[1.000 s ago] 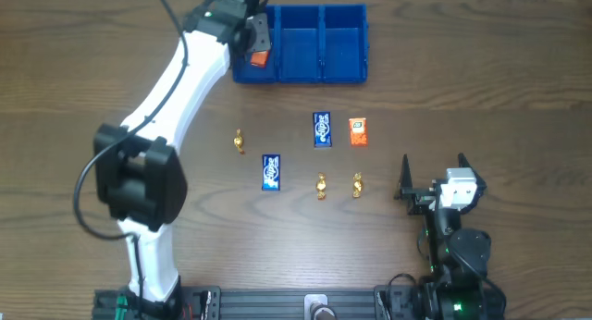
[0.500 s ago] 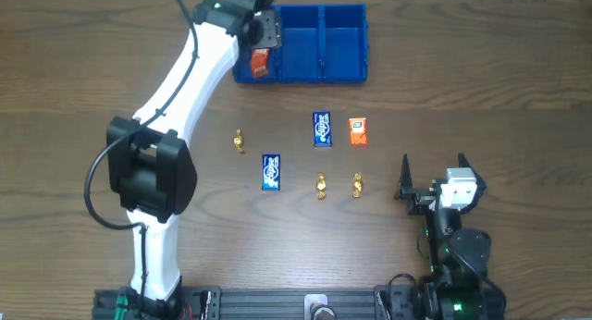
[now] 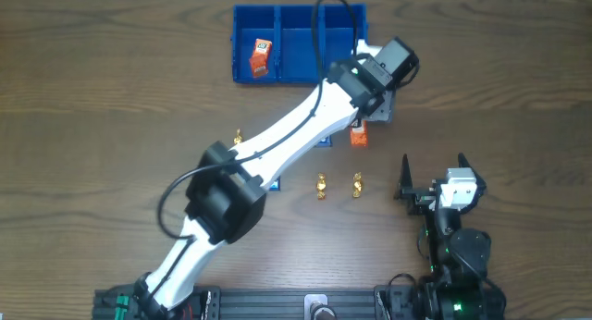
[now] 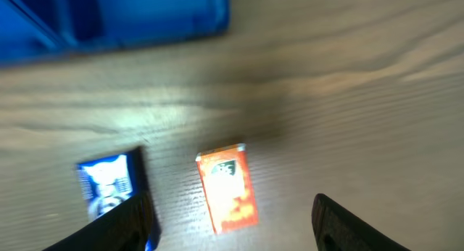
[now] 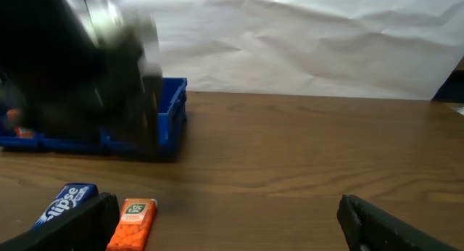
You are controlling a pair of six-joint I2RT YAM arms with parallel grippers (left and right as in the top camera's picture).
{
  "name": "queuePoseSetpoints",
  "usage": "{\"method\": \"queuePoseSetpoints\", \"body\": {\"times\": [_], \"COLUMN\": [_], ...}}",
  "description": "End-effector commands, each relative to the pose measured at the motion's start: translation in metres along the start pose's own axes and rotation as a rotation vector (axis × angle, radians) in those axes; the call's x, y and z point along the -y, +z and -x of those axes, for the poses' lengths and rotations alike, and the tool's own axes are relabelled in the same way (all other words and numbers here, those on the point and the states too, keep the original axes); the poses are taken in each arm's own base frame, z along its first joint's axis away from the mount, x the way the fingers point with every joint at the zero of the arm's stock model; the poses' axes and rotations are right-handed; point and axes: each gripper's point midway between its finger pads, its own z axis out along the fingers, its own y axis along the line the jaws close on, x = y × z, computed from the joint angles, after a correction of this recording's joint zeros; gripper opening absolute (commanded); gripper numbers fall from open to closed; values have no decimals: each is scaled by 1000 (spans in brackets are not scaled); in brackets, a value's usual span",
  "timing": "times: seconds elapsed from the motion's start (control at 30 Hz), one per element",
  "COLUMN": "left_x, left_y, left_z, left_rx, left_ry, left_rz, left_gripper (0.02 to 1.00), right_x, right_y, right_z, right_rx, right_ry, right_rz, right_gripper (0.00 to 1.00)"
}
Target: Sort Candies Into Trays
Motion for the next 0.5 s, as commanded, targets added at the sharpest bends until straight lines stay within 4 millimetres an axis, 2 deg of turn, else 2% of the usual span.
{"method": "queuePoseSetpoints", "body": {"times": [0.03,0.2,0.33,0.5], "left_x": [-6,-7,-6,-3], "left_y": [52,73,73,73], "left_z": [-31,-48,-50,-53], "left_rx": [-141,-199,-201,-193], "left_ry": [-85,-109,-104,-90], "left_rz": [15,30,29,40], "left_gripper": [709,702,676,573], "right_x": [-1,-1,-1,-1], "right_y": [-1,-1,-1,-1], "right_z": [0,0,0,0], "right_rx": [1,1,1,1], "right_ry": [-14,-14,-14,-14], "right_rz": [1,1,1,1], "right_gripper": [998,998,998,998]}}
